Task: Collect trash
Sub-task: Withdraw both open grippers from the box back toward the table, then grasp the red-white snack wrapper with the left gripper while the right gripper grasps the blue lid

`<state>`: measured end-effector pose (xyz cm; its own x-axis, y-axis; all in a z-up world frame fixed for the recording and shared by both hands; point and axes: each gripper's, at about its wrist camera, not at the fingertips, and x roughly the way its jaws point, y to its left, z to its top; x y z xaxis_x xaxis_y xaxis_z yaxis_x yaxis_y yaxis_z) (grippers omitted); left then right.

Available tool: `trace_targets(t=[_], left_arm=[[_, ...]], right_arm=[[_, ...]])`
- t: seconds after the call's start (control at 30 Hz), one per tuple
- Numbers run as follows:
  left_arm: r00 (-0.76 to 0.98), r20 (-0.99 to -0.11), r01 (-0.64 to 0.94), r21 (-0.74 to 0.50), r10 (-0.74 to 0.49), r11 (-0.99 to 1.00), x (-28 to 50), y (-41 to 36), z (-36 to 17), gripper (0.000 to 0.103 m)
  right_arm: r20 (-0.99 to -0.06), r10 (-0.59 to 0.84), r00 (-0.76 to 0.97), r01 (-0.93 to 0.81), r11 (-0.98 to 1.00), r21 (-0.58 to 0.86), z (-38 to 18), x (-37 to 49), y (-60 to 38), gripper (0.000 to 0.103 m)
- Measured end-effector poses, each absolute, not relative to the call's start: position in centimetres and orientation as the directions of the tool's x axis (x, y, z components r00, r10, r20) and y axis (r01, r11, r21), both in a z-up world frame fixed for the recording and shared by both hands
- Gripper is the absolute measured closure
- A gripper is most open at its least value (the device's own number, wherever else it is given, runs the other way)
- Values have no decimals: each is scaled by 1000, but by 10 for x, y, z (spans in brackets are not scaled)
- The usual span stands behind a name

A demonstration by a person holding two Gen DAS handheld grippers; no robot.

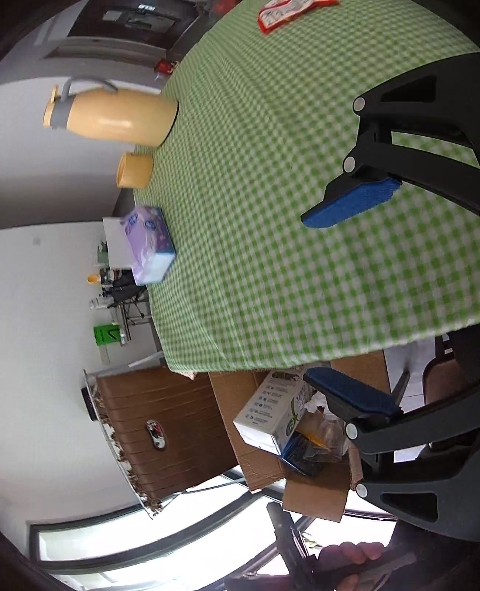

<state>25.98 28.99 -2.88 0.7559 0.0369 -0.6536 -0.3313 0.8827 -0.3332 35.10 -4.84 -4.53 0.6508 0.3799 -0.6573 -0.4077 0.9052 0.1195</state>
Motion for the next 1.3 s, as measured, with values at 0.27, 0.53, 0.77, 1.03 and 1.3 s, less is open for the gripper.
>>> trace_targets(t=[0.27, 0.53, 0.77, 1.03, 1.3], left_arm=[[817, -557, -2, -260, -149, 966, 286, 142, 15, 10], [696, -558, 391, -235, -453, 890, 365, -81, 4, 8], [651, -594, 639, 94, -472, 764, 446, -298, -37, 8], [612, -705, 701, 273, -358, 659, 526, -417, -85, 10], [477, -781, 659, 15, -403, 752, 567, -377, -90, 92]], right_arm=[[-636, 123, 762, -72, 992, 106, -49, 311, -224, 25], [-647, -113, 754, 244, 963, 116, -52, 258, -385, 25], [-639, -184, 747, 336, 934, 124, -44, 239, -455, 25], [-637, -197, 746, 347, 930, 118, -38, 261, -489, 25], [-676, -92, 731, 263, 952, 155, -55, 340, -500, 25]])
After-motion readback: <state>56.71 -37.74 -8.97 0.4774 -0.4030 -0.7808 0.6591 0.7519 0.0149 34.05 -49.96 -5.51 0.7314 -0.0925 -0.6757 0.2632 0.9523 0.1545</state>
